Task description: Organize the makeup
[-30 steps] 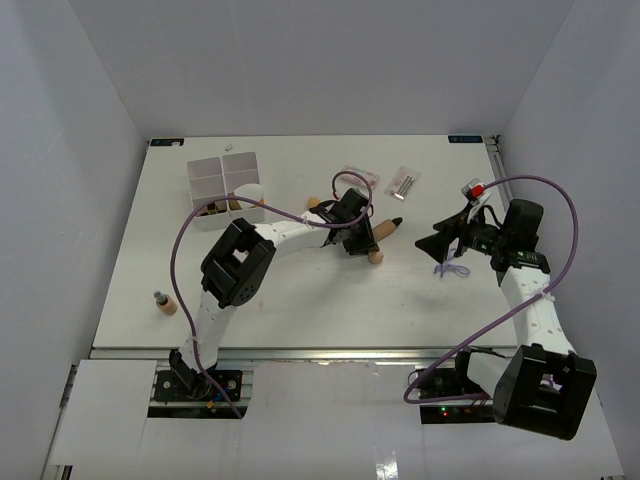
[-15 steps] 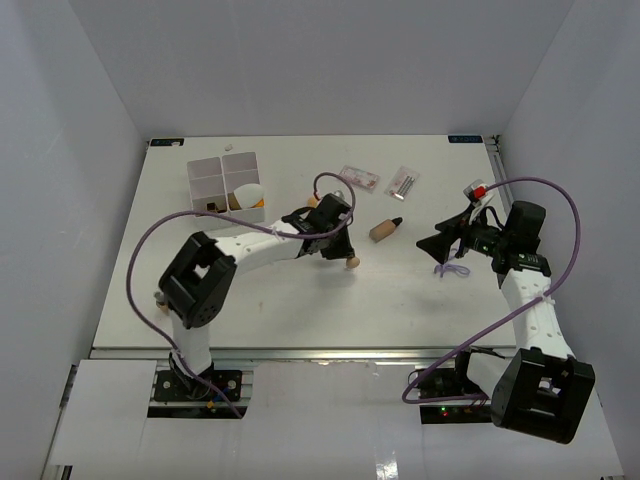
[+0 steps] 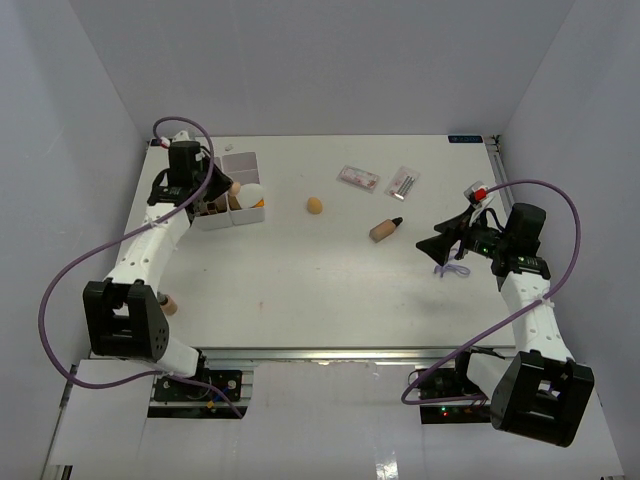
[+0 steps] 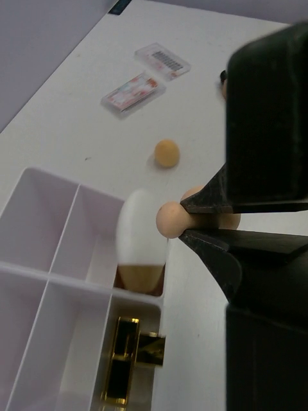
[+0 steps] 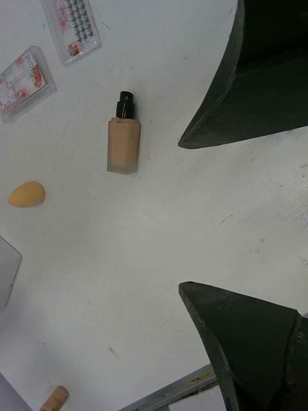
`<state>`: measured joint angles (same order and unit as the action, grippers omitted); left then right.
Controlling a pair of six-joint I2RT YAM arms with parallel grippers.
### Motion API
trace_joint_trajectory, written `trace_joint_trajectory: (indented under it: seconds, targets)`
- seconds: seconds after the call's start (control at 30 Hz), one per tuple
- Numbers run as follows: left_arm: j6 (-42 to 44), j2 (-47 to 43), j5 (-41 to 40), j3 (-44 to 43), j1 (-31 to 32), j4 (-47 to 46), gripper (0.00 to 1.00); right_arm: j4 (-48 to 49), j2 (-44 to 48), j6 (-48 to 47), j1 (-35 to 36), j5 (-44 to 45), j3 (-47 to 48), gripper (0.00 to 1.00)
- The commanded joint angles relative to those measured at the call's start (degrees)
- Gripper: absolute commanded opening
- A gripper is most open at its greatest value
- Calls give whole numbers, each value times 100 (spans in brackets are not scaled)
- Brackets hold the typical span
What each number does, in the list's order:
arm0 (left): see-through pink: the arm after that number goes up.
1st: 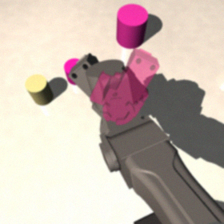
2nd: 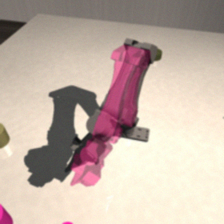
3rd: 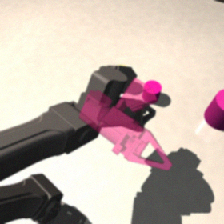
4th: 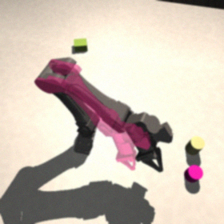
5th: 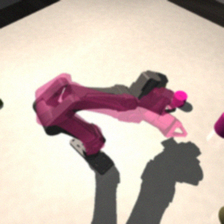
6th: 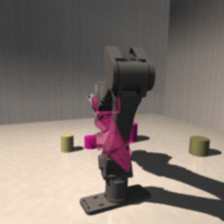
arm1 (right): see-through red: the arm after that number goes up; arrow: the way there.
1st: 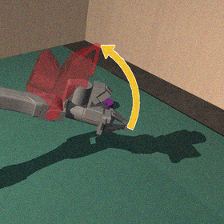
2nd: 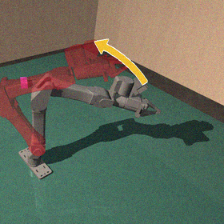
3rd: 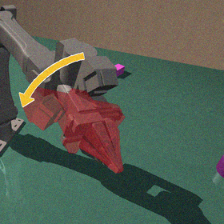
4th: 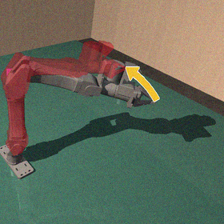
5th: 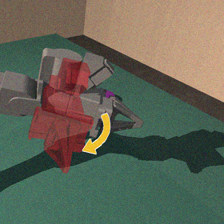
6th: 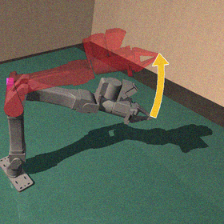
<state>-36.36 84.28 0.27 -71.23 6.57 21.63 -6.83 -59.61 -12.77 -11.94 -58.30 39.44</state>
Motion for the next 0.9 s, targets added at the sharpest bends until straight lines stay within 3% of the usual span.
trace_joint_trajectory:
  seconds: [0.0,0.5,0.73,0.87]
  targets:
    - [293,310,-86,-540,-579,104,8,257,81,64,-12,-120,-46,90]
    - [666,1602,-904,-1354,-956,58,14,287,29,58,-16,-78,-68,90]
    - [589,1841,-1049,-1323,-964,-124,26,287,-7,36,-18,-58,-86,90]
    - [560,1922,-1022,-1382,-964,-161,40,287,-19,13,-18,-46,-99,90]
